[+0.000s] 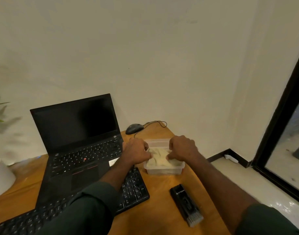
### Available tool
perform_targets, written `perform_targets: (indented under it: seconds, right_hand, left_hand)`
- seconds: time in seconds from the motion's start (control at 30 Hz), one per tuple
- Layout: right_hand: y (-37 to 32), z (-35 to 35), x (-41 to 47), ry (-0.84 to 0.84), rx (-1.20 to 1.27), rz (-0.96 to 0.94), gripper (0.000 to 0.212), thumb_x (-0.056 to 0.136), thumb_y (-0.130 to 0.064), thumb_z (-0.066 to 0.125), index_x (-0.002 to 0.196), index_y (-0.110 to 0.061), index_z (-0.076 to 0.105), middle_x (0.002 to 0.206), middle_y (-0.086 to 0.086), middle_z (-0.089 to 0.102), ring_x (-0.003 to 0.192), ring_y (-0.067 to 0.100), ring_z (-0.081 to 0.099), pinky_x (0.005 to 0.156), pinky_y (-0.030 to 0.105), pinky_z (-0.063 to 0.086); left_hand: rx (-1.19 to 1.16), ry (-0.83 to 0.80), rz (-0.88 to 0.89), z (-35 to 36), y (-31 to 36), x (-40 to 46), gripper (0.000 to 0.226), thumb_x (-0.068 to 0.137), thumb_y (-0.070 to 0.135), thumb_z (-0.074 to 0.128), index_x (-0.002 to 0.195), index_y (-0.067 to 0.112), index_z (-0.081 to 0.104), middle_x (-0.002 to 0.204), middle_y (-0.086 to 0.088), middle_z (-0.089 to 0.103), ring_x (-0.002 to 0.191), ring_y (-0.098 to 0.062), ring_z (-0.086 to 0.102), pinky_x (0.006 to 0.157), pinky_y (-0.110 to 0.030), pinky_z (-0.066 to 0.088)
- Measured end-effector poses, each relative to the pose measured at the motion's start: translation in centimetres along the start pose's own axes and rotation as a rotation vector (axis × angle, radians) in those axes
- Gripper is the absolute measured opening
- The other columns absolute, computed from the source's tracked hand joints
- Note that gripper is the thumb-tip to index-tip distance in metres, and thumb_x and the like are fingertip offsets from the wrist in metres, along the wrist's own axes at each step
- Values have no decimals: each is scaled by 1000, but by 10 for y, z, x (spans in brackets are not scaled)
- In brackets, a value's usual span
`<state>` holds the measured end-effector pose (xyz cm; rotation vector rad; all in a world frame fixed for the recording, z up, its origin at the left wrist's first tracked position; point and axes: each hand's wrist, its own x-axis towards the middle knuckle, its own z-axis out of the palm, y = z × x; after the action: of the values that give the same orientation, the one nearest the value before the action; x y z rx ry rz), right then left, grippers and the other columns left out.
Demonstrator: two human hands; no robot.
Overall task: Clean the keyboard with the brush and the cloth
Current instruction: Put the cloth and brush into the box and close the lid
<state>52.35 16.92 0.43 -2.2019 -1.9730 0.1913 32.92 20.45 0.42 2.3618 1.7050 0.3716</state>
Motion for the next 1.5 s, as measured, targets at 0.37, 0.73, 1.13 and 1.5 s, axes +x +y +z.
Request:
perform_targets:
  seconds: [0.37, 0.73, 1.13, 1.5]
  right_hand:
    - [-17, 16, -5, -182, -165, -257, 26, 94, -34, 61, 117, -26, 71, 118, 2, 68, 112, 23, 59, 94, 39, 43]
    - [13, -8, -74, 43, 271, -123, 10, 84, -28, 77, 83, -24, 68, 84, -7, 67, 79, 11, 63, 78, 32, 58]
    - [2, 19, -121, -381, 122, 9, 67, 78, -48, 81, 131, -22, 51, 122, 2, 61, 103, 15, 62, 87, 33, 58]
    - [-5, -2, -105, -155, 945, 186, 41, 79, -32, 85, 105, -12, 60, 105, 9, 69, 83, 21, 74, 64, 31, 62]
  left_hand:
    - [85, -5, 103, 11, 7, -4, 26, 93, 43, 60, 93, 23, 78, 111, 1, 55, 120, -22, 42, 100, -49, 30]
    - [-331, 166, 53, 15, -1, -24, 6, 87, 24, 71, 86, 18, 69, 65, 14, 55, 63, -8, 52, 61, -25, 40]
    - [-423, 119, 96, 27, 6, -50, 9, 86, 26, 73, 91, 18, 73, 69, 16, 53, 66, -1, 50, 62, -21, 39]
    - [-534, 115, 53, 11, -5, -60, 13, 94, 23, 66, 83, 18, 73, 68, 11, 59, 65, -3, 53, 58, -18, 37]
